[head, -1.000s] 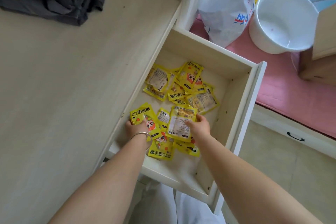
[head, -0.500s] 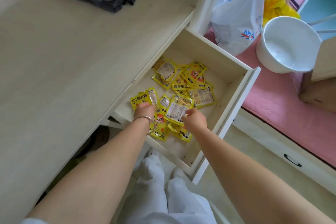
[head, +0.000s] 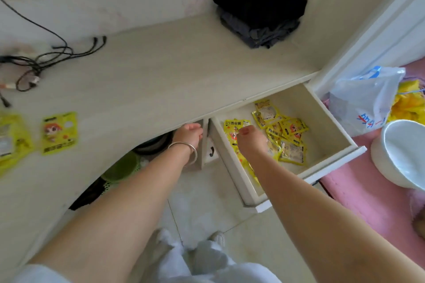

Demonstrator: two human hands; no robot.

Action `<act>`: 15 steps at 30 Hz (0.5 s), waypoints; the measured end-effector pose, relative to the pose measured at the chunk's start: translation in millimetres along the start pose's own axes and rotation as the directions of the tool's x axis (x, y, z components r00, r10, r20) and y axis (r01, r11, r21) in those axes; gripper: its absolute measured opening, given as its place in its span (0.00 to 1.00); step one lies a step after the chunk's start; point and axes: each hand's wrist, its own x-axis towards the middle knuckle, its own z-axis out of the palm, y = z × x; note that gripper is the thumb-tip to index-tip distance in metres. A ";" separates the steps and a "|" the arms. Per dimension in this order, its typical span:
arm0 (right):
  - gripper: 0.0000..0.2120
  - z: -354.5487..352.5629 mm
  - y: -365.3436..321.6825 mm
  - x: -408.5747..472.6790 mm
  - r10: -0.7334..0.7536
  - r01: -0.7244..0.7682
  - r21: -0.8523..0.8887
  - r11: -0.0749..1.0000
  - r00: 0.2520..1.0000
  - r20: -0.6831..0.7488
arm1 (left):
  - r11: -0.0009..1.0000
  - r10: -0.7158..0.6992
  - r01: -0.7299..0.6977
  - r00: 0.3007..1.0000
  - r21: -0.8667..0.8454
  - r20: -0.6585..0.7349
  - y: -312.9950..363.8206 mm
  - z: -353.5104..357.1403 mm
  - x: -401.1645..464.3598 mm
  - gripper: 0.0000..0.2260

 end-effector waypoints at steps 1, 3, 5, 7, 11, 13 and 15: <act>0.12 6.0 -14.4 -6.9 -0.031 0.031 0.004 0.999 0.999 -0.011 | 1.000 0.012 -0.012 0.999 -0.015 -0.035 3.5 -19.3 -2.9 0.08; 0.15 21.6 -42.3 -19.9 -0.098 0.100 0.027 0.995 0.994 -0.042 | 0.999 0.020 -0.025 0.994 -0.046 -0.108 8.4 -58.0 -6.0 0.10; 0.16 40.5 -70.3 -33.2 -0.177 0.179 0.037 0.983 0.983 -0.044 | 0.996 0.025 -0.040 0.985 -0.085 -0.168 9.8 -97.1 -10.0 0.11; 0.16 63.6 -98.3 -47.9 -0.237 0.238 0.060 0.969 0.971 -0.014 | 0.991 0.036 -0.064 0.974 -0.120 -0.222 7.3 -138.6 -15.3 0.11; 0.17 122.1 -147.1 -85.3 -0.284 0.286 -0.001 0.958 0.951 0.119 | 0.980 0.033 -0.092 0.950 -0.175 -0.312 -7.1 -224.2 -24.3 0.10; 0.17 153.8 -166.5 -105.7 -0.291 0.298 -0.013 0.954 0.939 0.182 | 0.963 0.008 -0.100 0.939 -0.248 -0.345 -15.6 -265.2 -28.4 0.08; 0.17 183.3 -183.8 -123.6 -0.322 0.330 -0.004 0.944 0.922 0.213 | 0.941 -0.021 -0.108 0.928 -0.321 -0.372 -24.3 -304.2 -32.1 0.05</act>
